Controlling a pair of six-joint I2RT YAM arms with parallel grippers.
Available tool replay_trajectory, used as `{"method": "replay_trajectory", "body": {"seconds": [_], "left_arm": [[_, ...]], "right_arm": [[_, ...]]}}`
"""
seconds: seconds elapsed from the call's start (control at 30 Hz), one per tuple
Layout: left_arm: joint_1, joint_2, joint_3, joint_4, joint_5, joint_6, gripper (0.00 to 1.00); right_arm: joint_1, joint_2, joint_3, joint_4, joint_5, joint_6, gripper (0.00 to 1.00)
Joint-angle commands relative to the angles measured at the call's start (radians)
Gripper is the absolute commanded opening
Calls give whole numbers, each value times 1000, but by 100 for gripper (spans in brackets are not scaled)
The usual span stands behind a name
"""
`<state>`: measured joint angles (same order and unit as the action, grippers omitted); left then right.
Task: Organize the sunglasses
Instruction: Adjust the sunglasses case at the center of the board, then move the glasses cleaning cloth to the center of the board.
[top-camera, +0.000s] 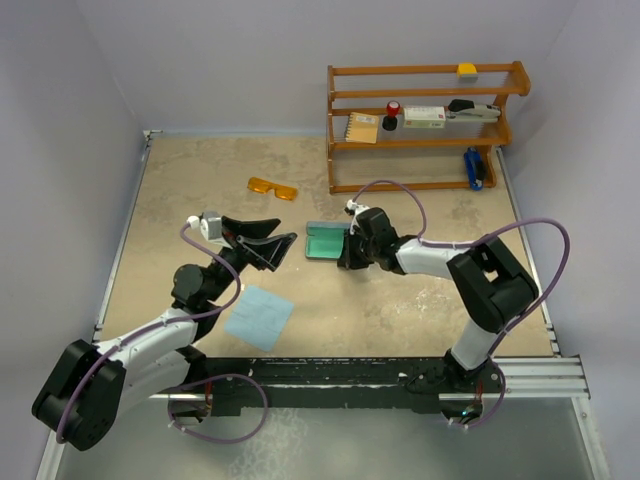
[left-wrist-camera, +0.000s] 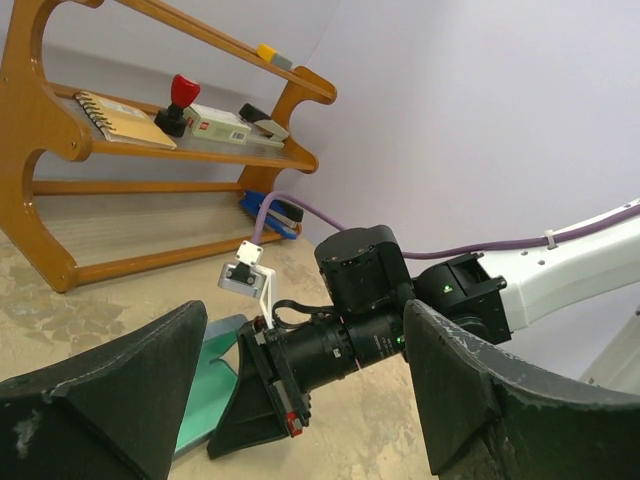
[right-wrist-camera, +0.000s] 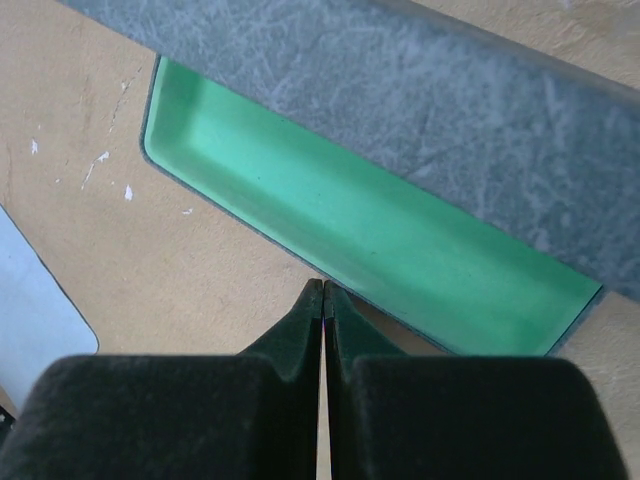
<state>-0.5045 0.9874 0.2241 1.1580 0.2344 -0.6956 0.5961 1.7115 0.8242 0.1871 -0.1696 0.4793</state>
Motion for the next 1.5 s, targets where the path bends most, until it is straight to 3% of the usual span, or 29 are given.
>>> {"method": "replay_trajectory", "body": {"seconds": [0.0, 0.37, 0.6, 0.83, 1.07, 1.17, 1.47], "left_arm": [[6, -3, 21, 47, 19, -2, 77], [6, 15, 17, 62, 19, -2, 77], [6, 35, 21, 49, 2, -8, 75], [5, 28, 47, -71, -34, 1, 72], [4, -50, 76, -323, -186, 11, 68], [3, -105, 63, -398, -253, 4, 61], [6, -308, -19, -642, -559, -37, 62]], "right_arm": [[-24, 10, 32, -5, 50, -9, 0], [-50, -7, 28, -14, 34, -38, 0], [-22, -101, -18, 0, -7, -27, 0], [44, -234, -74, -17, -31, -20, 2], [135, -262, -129, 28, -68, 15, 2], [195, -252, -135, 51, -61, 30, 2], [388, -132, -61, 90, 0, 51, 15]]}}
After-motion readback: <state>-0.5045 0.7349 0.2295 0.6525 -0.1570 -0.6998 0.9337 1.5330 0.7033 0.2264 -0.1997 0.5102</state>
